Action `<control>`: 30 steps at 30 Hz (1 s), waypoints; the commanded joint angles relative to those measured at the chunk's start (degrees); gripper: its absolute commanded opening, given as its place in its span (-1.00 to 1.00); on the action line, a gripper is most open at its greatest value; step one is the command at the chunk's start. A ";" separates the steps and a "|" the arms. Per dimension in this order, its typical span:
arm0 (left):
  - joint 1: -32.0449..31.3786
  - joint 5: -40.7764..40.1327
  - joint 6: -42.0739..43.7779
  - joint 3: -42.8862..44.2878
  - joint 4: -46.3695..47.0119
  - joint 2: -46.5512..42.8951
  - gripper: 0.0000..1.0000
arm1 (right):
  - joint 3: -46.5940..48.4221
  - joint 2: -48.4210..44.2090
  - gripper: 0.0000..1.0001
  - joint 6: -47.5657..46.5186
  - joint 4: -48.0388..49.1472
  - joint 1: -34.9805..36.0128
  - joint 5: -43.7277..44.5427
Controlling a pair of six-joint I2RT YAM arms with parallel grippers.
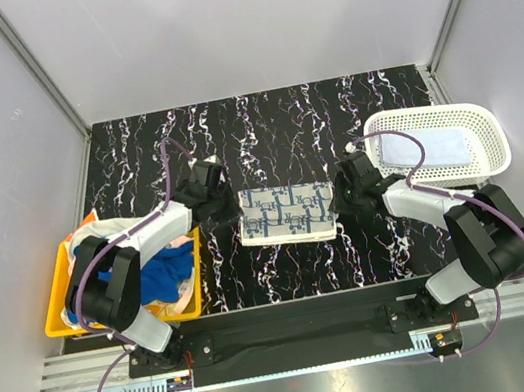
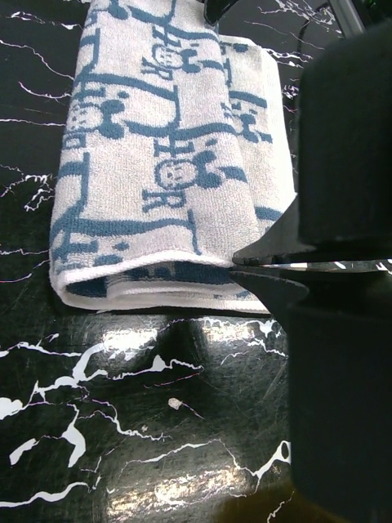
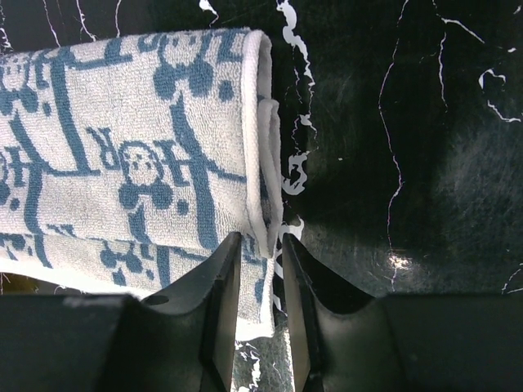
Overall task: Fold and stack the towels
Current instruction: Fold the towel
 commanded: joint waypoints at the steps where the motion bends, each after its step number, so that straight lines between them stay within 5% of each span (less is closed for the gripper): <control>1: -0.27 0.59 0.78 2.01 1.18 0.32 -1.00 | 2.38 0.34 -0.33 -0.71 0.86 0.51 1.48; 13: -0.27 1.02 0.95 1.93 0.92 0.06 -1.00 | 3.70 0.00 -0.94 -1.24 -0.28 0.51 1.40; 30: -0.18 1.38 2.27 4.74 -6.38 -5.39 -1.00 | 3.88 -12.30 -1.00 -1.15 -8.98 0.95 -2.12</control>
